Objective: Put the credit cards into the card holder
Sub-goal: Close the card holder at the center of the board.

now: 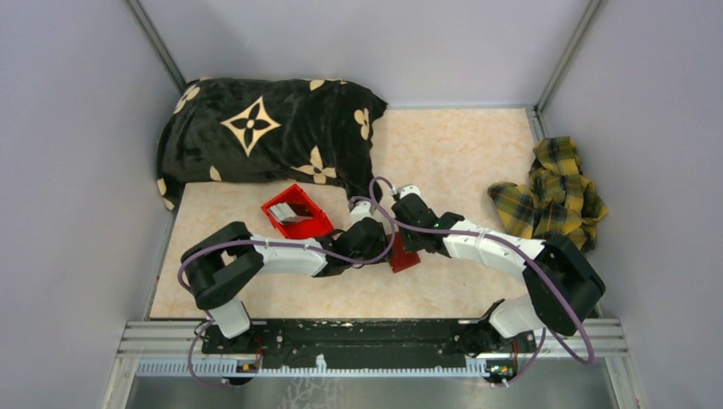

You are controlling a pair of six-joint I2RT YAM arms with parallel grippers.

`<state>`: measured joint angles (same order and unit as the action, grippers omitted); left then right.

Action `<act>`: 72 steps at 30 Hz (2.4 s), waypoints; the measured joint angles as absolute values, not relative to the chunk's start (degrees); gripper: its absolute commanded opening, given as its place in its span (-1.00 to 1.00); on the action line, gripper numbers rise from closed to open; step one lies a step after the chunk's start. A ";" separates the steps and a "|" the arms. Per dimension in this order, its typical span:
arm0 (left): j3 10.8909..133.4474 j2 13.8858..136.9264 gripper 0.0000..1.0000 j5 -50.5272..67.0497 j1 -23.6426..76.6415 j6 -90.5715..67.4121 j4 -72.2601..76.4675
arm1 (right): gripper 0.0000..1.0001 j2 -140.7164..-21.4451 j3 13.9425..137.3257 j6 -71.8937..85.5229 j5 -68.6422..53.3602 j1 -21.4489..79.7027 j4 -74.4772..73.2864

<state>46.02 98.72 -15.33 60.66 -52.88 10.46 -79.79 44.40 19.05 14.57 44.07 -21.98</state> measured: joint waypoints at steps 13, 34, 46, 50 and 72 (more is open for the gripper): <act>46.02 99.02 -0.08 -14.94 60.66 -52.88 11.33 | -0.88 -79.79 45.54 18.98 15.66 44.12 -22.37; 45.19 99.02 -0.08 -14.87 60.66 -53.12 12.95 | -0.72 -81.30 45.54 19.03 15.88 44.58 -22.37; 45.17 99.09 -0.08 -14.83 60.66 -53.15 13.13 | -0.96 -81.65 45.56 19.00 16.19 44.69 -22.37; 45.17 99.22 -0.08 -14.74 60.66 -53.17 13.39 | -0.99 -82.54 45.78 18.98 16.36 45.23 -22.48; 45.17 99.74 -0.08 -14.44 60.66 -53.19 14.63 | -1.00 -84.01 47.00 18.98 17.17 47.13 -23.31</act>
<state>45.17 99.74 -14.44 60.66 -53.19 14.63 -84.01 47.00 18.98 17.17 47.13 -23.31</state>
